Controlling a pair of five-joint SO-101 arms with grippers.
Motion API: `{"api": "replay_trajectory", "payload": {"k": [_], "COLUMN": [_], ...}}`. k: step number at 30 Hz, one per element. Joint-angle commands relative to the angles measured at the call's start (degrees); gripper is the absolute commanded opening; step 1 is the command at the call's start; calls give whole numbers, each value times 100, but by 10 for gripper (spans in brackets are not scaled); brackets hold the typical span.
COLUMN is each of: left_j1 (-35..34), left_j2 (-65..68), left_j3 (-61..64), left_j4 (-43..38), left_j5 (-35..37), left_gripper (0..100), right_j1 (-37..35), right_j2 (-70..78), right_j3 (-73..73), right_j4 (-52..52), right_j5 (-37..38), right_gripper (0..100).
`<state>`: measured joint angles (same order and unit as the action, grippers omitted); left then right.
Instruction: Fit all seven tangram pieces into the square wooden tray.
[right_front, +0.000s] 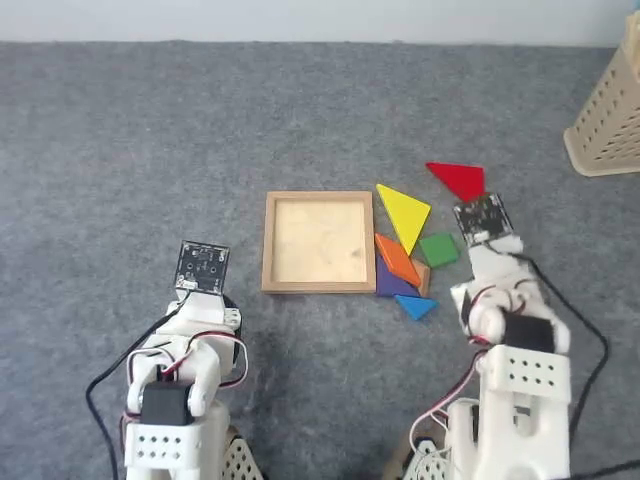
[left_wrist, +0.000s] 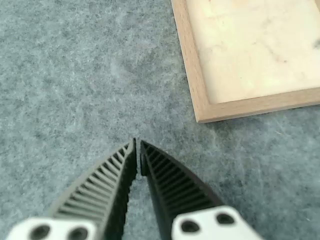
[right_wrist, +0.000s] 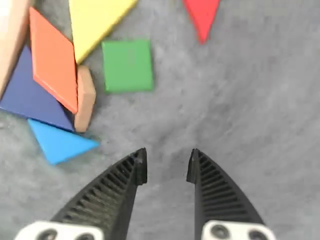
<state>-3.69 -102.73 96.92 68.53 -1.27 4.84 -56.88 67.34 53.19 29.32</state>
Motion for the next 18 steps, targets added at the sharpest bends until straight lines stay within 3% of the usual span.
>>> {"api": "replay_trajectory", "payload": {"k": [1, 6, 11, 18], "left_j1": [-26, -18, -26, -26], "left_j2": [-18, -18, -18, -18], "left_j3": [-31, -31, -31, -31], "left_j4": [26, 26, 26, 26], "left_j5": [53, 53, 53, 53], "left_gripper": [11, 11, 11, 11], "right_j1": [110, 66, -136, -268], "right_j2": [-101, 980, 3240, 6369], "right_j3": [-1090, -2145, -3745, -6620], "right_j4": [136, 31, -303, 4], "right_j5": [695, 774, 774, 1204], "right_gripper": [141, 141, 169, 249]}}
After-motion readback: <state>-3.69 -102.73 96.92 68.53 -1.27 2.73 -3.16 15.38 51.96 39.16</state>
